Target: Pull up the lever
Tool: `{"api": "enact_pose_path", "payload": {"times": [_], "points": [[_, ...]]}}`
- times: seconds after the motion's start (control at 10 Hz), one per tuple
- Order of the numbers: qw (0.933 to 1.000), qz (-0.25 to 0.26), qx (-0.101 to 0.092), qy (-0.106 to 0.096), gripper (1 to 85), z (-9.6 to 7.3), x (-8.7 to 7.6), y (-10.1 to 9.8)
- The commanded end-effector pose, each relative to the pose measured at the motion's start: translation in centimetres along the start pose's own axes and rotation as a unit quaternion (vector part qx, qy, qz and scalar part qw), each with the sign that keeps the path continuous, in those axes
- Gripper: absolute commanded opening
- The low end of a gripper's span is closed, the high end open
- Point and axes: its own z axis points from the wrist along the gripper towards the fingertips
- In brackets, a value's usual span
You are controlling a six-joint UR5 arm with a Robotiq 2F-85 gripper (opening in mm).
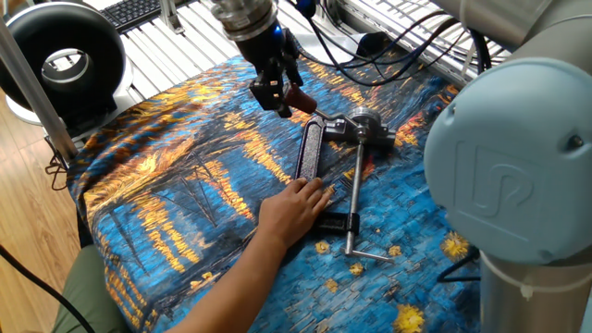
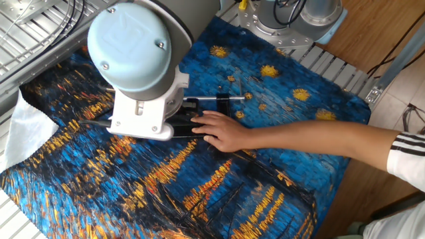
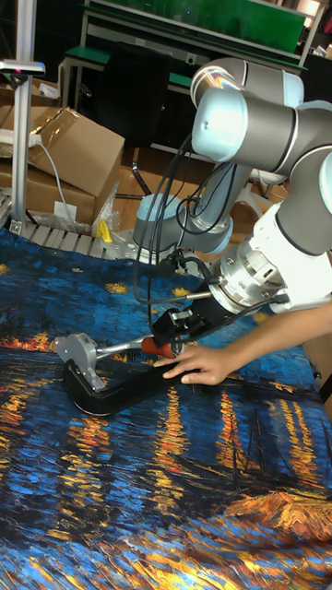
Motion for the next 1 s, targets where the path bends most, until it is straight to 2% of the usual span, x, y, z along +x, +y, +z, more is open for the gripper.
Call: {"api": "enact_pose_path", "payload": {"times": [0.0,0.1,0.2,0.5,0.7,0.8,0.9], "points": [[0.9999,-0.001,-0.013,-0.010,69.0,-0.3,-0.4,0.7],[0.9998,-0.006,-0.008,-0.016,68.7,-0.6,-0.8,0.4],[0.9994,-0.006,-0.011,-0.032,68.3,-0.7,-1.6,0.5],[0.9978,-0.013,-0.002,-0.065,67.7,-0.7,-3.4,-0.1],[0.9959,-0.012,-0.012,-0.089,67.0,-0.9,-6.1,0.8],[0.9955,-0.008,-0.017,-0.093,65.3,-0.8,-7.1,1.1],[0.9960,-0.003,-0.014,-0.088,59.7,-0.6,-7.6,1.2]]}}
